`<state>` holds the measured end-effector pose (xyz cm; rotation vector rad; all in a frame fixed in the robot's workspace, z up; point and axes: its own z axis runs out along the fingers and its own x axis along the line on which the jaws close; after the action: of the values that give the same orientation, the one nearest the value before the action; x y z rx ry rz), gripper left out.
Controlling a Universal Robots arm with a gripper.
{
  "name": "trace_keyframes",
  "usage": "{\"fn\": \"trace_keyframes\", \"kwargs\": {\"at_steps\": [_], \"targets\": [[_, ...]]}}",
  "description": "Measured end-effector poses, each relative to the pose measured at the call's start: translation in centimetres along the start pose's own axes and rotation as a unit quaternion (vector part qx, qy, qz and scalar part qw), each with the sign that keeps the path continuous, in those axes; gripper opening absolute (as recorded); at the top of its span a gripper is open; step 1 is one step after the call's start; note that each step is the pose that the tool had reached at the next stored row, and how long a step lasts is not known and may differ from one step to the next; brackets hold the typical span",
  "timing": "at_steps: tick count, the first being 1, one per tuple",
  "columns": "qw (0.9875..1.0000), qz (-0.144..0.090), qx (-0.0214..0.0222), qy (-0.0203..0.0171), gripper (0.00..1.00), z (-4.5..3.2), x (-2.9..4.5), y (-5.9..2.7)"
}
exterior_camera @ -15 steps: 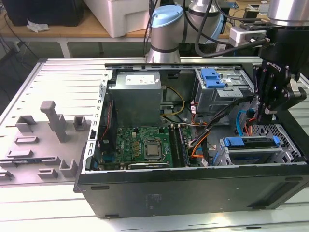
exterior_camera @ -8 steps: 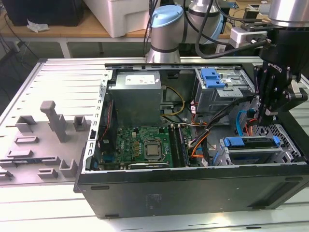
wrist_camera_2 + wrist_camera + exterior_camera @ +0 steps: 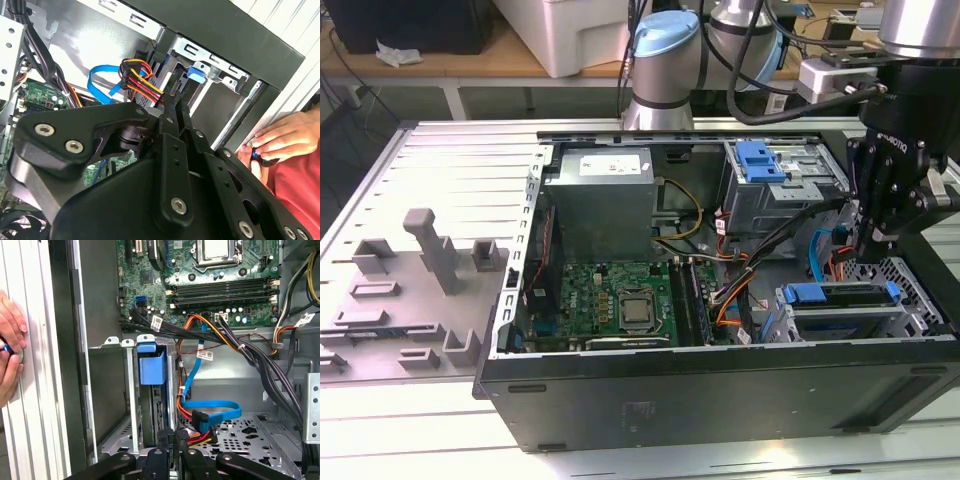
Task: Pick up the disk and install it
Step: 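Insert the first disk wire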
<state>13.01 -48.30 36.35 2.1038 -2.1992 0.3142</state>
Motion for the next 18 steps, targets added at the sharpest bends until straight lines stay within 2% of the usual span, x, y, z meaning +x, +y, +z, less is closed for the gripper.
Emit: {"fn": "trace_keyframes", "kwargs": {"at_steps": [7,11,18], "targets": [[1.0000,-0.005,0.0016,-0.0007,0.17,0.22,0.73,0.00],[1.0000,-0.005,0.0035,-0.0007,0.17,0.22,0.77,0.31],[1.0000,-0.005,0.0046,-0.0006,0.17,0.41,0.73,0.33]]}}
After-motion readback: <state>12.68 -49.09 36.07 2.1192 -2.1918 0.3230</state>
